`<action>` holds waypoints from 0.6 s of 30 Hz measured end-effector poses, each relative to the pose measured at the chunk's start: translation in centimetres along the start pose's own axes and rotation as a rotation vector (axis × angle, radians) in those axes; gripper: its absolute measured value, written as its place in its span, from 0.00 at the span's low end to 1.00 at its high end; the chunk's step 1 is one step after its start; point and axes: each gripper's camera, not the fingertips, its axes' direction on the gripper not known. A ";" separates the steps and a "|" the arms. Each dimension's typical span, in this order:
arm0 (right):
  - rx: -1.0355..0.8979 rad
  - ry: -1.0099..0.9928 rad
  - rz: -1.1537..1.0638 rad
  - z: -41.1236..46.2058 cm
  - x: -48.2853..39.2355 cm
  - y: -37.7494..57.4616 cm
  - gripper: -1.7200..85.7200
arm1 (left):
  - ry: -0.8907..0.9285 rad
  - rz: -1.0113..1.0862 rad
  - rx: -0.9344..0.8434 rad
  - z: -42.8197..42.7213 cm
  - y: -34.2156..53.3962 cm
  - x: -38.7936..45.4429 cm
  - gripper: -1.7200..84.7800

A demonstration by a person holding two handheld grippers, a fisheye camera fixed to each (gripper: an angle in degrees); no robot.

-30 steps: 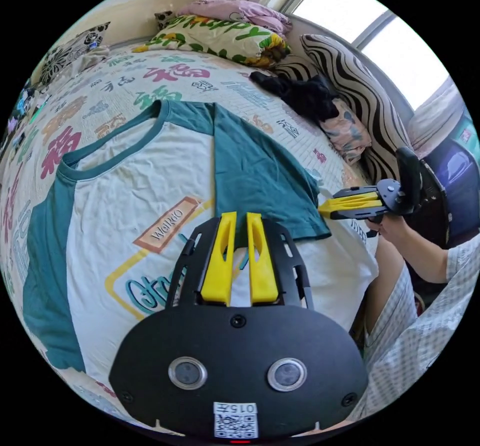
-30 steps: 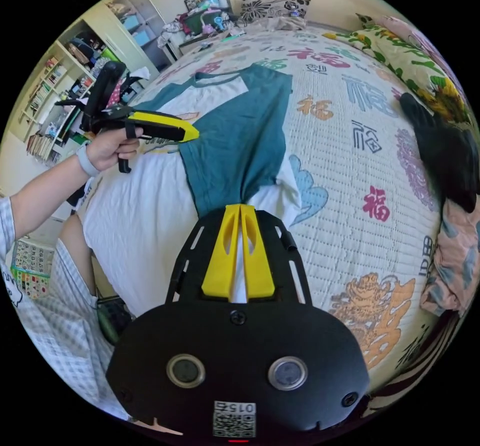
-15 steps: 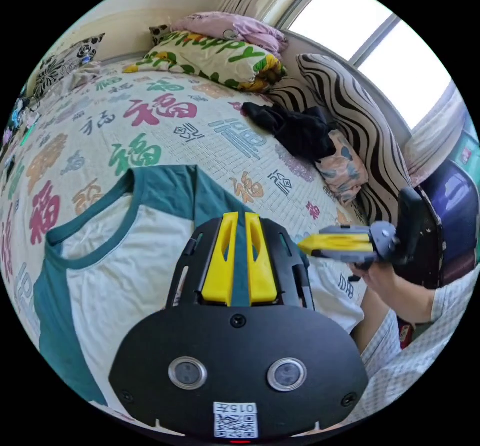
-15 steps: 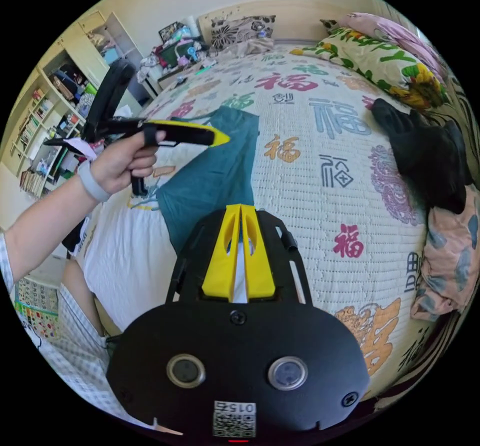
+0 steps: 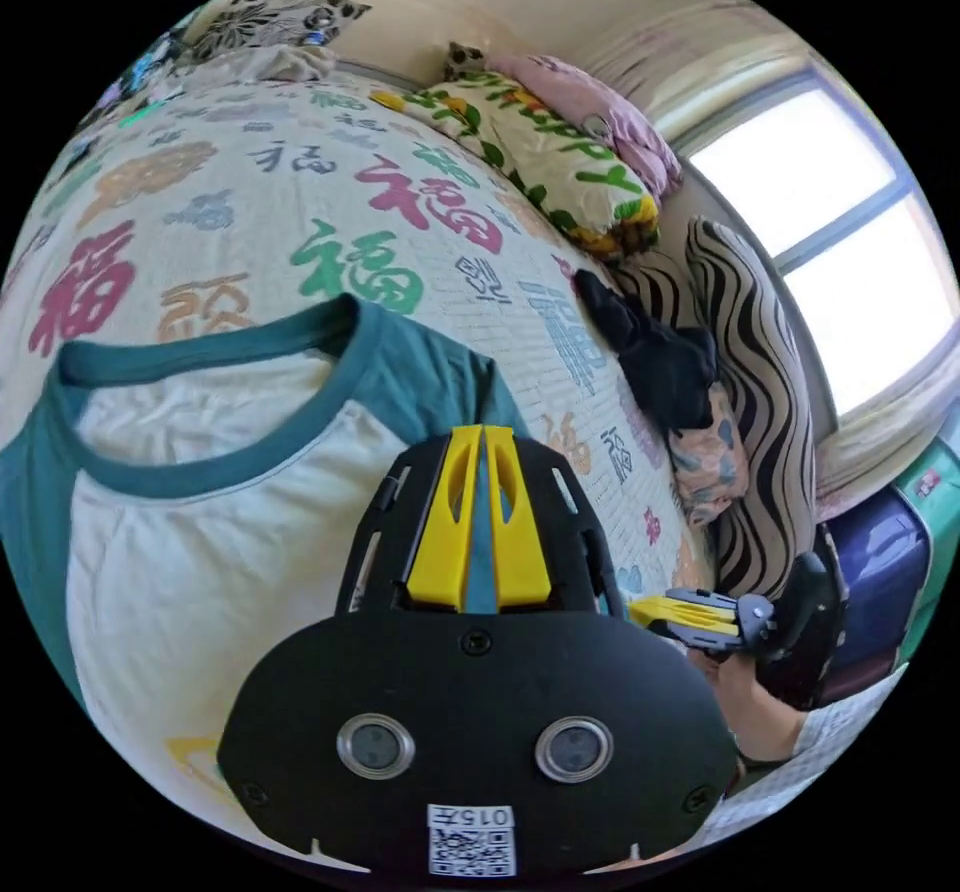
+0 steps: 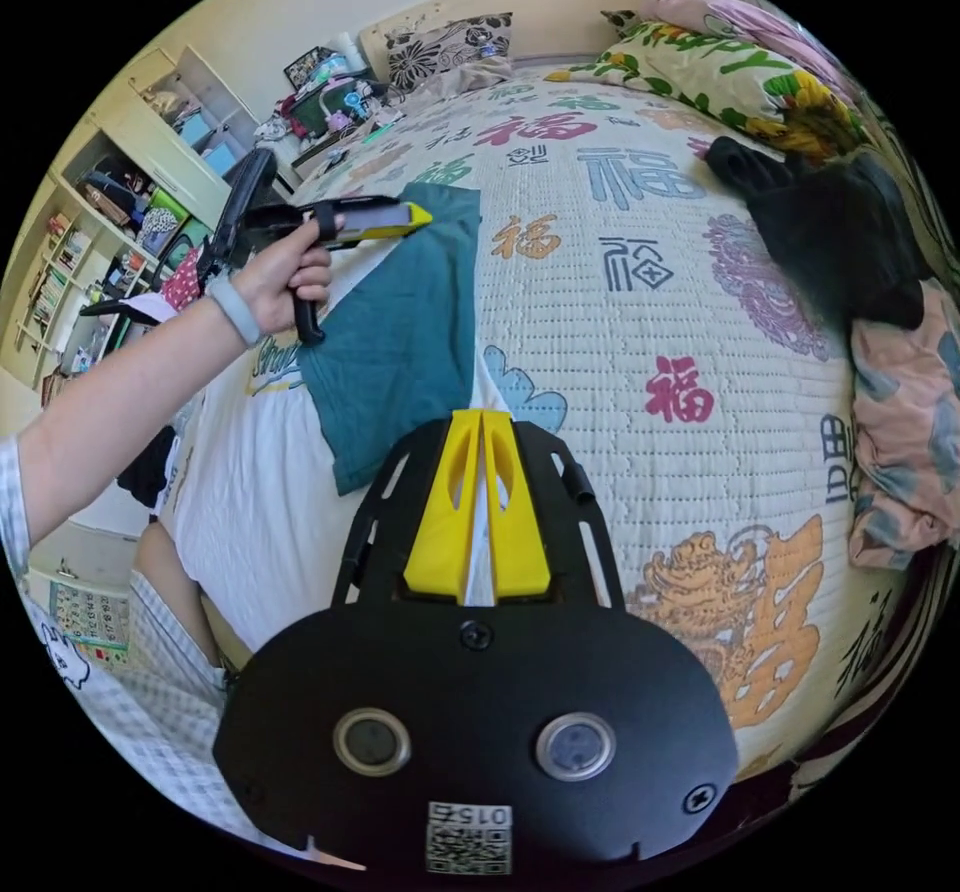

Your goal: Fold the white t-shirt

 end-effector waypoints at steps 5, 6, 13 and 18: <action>0.074 -0.066 -0.091 -0.2 -2.9 -0.8 0.01 | -0.094 0.100 0.182 -14.2 9.1 -1.5 0.11; 0.093 -0.091 -0.138 0.0 -4.5 -1.7 0.01 | -0.114 0.077 0.213 -16.0 10.7 -2.0 0.11; 0.027 -0.275 -0.386 8.7 -18.3 -10.6 0.02 | -0.324 -0.498 0.498 -33.6 28.1 -12.5 0.11; -0.117 -0.354 -0.478 17.8 -28.7 -16.2 0.03 | -0.195 -0.623 0.633 -39.1 29.2 -19.5 0.12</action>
